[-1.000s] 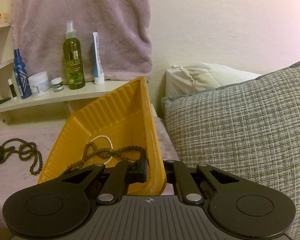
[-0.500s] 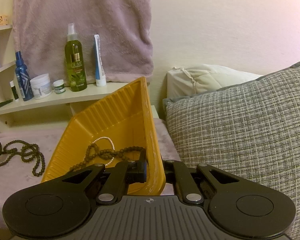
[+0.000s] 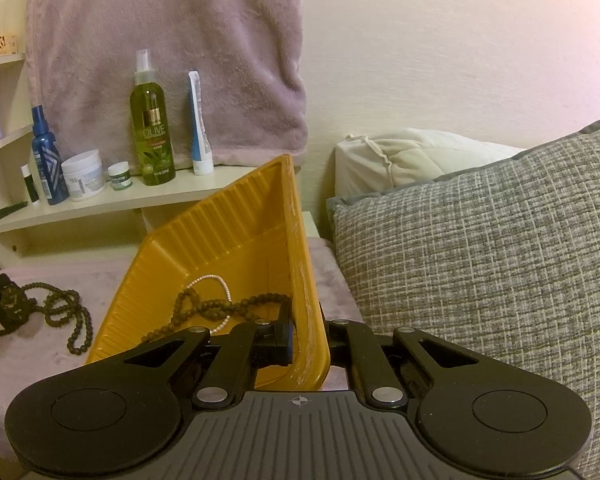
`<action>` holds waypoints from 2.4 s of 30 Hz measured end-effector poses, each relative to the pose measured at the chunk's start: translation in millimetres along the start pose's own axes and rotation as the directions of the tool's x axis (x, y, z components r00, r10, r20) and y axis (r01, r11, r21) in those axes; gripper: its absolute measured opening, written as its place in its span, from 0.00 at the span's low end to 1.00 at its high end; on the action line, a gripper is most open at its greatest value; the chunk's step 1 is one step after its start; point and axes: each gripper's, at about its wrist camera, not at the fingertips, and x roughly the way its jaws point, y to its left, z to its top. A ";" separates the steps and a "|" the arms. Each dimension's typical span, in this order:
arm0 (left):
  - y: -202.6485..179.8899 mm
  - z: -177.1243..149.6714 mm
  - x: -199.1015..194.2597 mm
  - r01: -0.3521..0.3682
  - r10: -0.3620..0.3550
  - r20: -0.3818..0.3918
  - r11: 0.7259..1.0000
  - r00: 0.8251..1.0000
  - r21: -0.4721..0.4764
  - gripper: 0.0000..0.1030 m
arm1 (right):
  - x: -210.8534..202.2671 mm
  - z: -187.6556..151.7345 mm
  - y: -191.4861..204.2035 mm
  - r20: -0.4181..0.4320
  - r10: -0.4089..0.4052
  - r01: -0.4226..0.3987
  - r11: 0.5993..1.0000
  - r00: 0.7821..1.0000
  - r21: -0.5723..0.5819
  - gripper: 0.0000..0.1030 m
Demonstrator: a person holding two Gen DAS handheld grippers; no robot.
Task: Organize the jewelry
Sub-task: 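Lift the black watch with the left gripper and carry it over the tray, then open the left gripper to drop the watch into the orange tray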
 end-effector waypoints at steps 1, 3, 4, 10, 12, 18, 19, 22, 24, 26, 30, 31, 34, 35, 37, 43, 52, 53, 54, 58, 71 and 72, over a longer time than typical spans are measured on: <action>-3.5 0.6 -0.2 0.009 -0.009 0.001 1.000 1.000 0.001 0.05 | -0.2 0.0 0.3 0.000 0.000 0.000 1.000 1.000 0.001 0.07; -10.2 2.4 -0.3 0.024 -0.024 0.003 1.000 1.000 0.004 0.05 | -0.5 0.0 0.9 0.000 0.001 -0.001 1.000 1.000 0.002 0.07; -13.7 3.6 -0.3 0.032 -0.032 0.005 0.999 0.999 0.006 0.05 | -0.4 -0.1 0.4 0.000 0.001 -0.001 1.000 1.000 0.003 0.07; -33.0 12.4 -1.2 0.080 -0.080 0.011 0.997 0.997 0.018 0.05 | -0.6 -0.4 1.1 0.001 0.002 -0.002 1.000 1.000 0.006 0.07; -40.1 14.4 -2.2 0.095 -0.096 0.015 0.995 0.995 0.021 0.05 | -0.5 -0.4 1.1 0.001 0.002 -0.002 1.000 1.000 0.007 0.07; -63.9 22.3 -3.6 0.152 -0.153 0.021 0.987 0.988 0.040 0.05 | -0.8 -0.6 1.0 0.001 0.003 -0.003 1.000 1.000 0.008 0.07; -67.4 23.5 -3.9 0.162 -0.163 0.023 0.986 0.986 0.044 0.05 | -0.7 -0.7 1.3 0.001 0.003 -0.003 1.000 1.000 0.008 0.07; -79.5 27.6 -4.9 0.197 -0.198 0.027 0.979 0.980 0.051 0.05 | -0.6 -0.7 1.1 0.001 0.003 -0.003 1.000 1.000 0.009 0.07; -87.6 30.1 -5.8 0.216 -0.218 0.031 0.975 0.976 0.056 0.05 | -0.6 -0.7 1.6 0.001 0.003 -0.003 1.000 1.000 0.009 0.07; -95.1 31.5 -6.7 0.238 -0.240 0.032 0.970 0.970 0.057 0.05 | -0.6 -0.7 1.8 0.001 0.003 -0.003 1.000 1.000 0.009 0.07; -113.4 32.5 -7.5 0.292 -0.294 0.024 0.954 0.956 0.069 0.05 | -0.6 -0.8 1.3 0.002 0.004 -0.004 1.000 1.000 0.009 0.07; -118.1 32.2 -7.9 0.304 -0.306 0.021 0.950 0.952 0.074 0.05 | -0.5 -0.9 1.6 0.001 0.003 -0.003 1.000 1.000 0.009 0.07; -132.4 31.3 -6.8 0.342 -0.344 0.006 0.936 0.939 0.078 0.05 | -0.6 -0.8 1.1 0.001 0.003 -0.003 1.000 1.000 0.009 0.07; -136.6 30.7 -6.4 0.357 -0.358 0.001 0.931 0.934 0.077 0.05 | -0.6 -0.8 1.1 0.001 0.003 -0.003 1.000 1.000 0.009 0.07; -144.7 29.5 -5.8 0.377 -0.377 -0.008 0.923 0.926 0.079 0.05 | -0.5 -0.8 1.4 0.000 0.004 -0.004 1.000 1.000 0.011 0.07; -162.4 24.5 -3.0 0.415 -0.413 -0.036 0.906 0.910 0.087 0.05 | 0.6 -0.2 0.9 0.000 0.005 -0.005 1.000 1.000 0.013 0.07; -172.7 18.3 1.4 0.440 -0.436 -0.067 0.893 0.898 0.095 0.05 | 1.9 -0.4 -2.8 -0.005 0.011 -0.011 1.000 1.000 0.017 0.07; -172.6 18.3 2.5 0.440 -0.436 -0.069 0.893 0.898 0.097 0.05 | 1.9 -0.5 -3.0 -0.005 0.012 -0.012 1.000 1.000 0.018 0.07; -173.6 18.4 3.9 0.440 -0.435 -0.071 0.893 0.898 0.097 0.06 | 1.6 -0.8 -3.2 -0.005 0.012 -0.012 1.000 1.000 0.020 0.07; -173.7 18.7 4.4 0.457 -0.452 -0.073 0.884 0.889 0.096 0.10 | 1.9 -1.8 -3.7 -0.008 0.012 -0.012 1.000 1.000 0.026 0.07; -130.0 17.8 -2.2 0.341 -0.341 0.006 0.940 0.940 0.020 0.10 | 2.7 -3.2 -5.4 -0.011 0.015 -0.015 0.999 1.000 0.039 0.07; -124.6 15.2 -3.5 0.324 -0.324 0.010 0.946 0.946 0.010 0.11 | 2.5 -3.3 -4.9 -0.011 0.015 -0.015 0.999 1.000 0.040 0.07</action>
